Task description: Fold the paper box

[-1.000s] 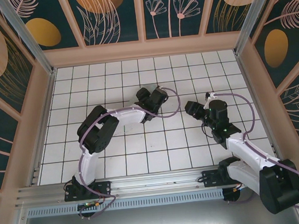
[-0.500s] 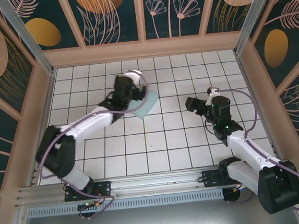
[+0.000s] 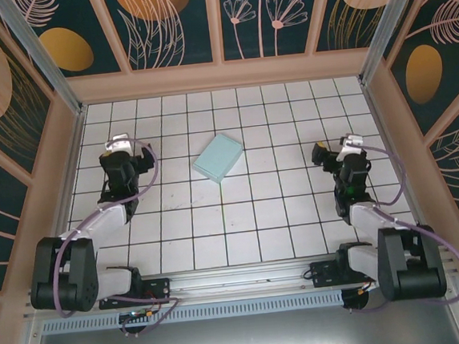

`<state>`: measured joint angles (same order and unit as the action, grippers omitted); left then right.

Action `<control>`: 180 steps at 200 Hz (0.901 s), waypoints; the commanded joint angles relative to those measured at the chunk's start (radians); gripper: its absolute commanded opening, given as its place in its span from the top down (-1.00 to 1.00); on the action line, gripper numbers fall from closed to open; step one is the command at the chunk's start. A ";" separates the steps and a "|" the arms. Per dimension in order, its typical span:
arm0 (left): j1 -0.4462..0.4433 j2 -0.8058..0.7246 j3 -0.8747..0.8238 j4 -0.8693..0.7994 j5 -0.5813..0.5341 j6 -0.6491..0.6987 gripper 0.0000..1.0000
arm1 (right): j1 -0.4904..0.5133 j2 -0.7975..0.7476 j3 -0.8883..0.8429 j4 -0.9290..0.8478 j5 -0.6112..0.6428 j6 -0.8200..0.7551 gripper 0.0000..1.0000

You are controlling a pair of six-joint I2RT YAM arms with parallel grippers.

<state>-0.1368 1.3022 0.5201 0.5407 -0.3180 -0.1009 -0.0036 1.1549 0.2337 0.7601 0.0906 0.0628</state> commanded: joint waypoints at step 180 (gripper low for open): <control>0.129 0.190 -0.190 0.542 0.204 0.034 -0.98 | -0.039 0.402 -0.029 0.582 -0.080 -0.022 -0.98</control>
<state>-0.0120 1.4841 0.2863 1.0901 -0.1921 -0.0937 -0.0486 1.5543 0.1932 1.3426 -0.0078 0.0570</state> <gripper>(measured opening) 0.988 0.990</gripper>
